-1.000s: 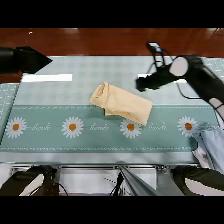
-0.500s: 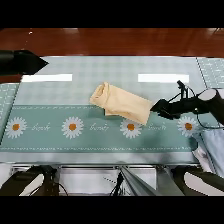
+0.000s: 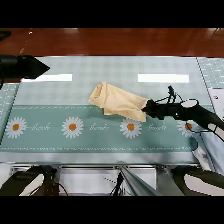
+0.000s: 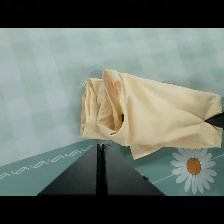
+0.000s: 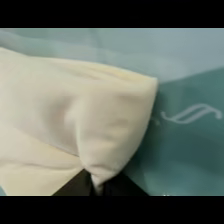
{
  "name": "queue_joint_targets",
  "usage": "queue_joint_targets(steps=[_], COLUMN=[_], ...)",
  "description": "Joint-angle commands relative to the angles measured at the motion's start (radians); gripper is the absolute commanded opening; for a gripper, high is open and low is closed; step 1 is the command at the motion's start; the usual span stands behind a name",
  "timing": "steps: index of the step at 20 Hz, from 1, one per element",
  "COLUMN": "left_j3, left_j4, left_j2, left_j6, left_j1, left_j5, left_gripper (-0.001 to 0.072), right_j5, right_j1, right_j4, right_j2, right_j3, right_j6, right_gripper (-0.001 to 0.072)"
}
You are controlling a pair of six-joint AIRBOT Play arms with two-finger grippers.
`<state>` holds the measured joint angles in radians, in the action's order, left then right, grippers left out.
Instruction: Fold the shirts.
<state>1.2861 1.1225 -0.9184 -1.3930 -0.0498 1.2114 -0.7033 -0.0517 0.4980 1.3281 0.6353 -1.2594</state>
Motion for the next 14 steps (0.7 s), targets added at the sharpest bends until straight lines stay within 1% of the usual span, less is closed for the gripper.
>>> queue_joint_targets(steps=[1, 2, 3, 6, 9, 11, 14], left_j3=[-0.024, -0.037, -0.05, -0.114, -0.158, -0.164, -0.164], left_j4=[0.0, 0.0, 0.0, 0.0, -0.001, -0.004, -0.004], left_j2=[-0.003, -0.007, -0.013, -0.034, -0.08, -0.132, -0.202], left_j6=[0.0, 0.0, 0.0, 0.0, 0.016, 0.038, 0.089], left_j1=[-0.001, -0.001, -0.001, -0.001, -0.004, -0.014, -0.032], left_j5=[-0.008, -0.008, -0.011, -0.088, -0.176, -0.202, -0.209], left_gripper=[0.002, 0.002, 0.002, 0.0021, 0.0021, 0.0021, 0.0021], right_j5=[-0.134, -0.217, -0.286, -0.465, -0.619, -0.749, -0.943], right_j1=[0.04, 0.074, 0.111, 0.256, 0.451, 0.597, 0.821], right_j4=[0.017, 0.058, 0.104, 0.267, 0.397, 0.467, 0.621], right_j2=[-0.032, -0.072, -0.119, -0.286, -0.414, -0.465, -0.502], right_j3=[0.094, 0.148, 0.204, 0.394, 0.529, 0.578, 0.624], right_j6=[0.083, 0.079, 0.048, -0.123, -0.255, -0.286, -0.278], right_gripper=[0.0018, 0.0019, 0.0018, 0.0019, 0.0019, 0.0018, 0.0017])
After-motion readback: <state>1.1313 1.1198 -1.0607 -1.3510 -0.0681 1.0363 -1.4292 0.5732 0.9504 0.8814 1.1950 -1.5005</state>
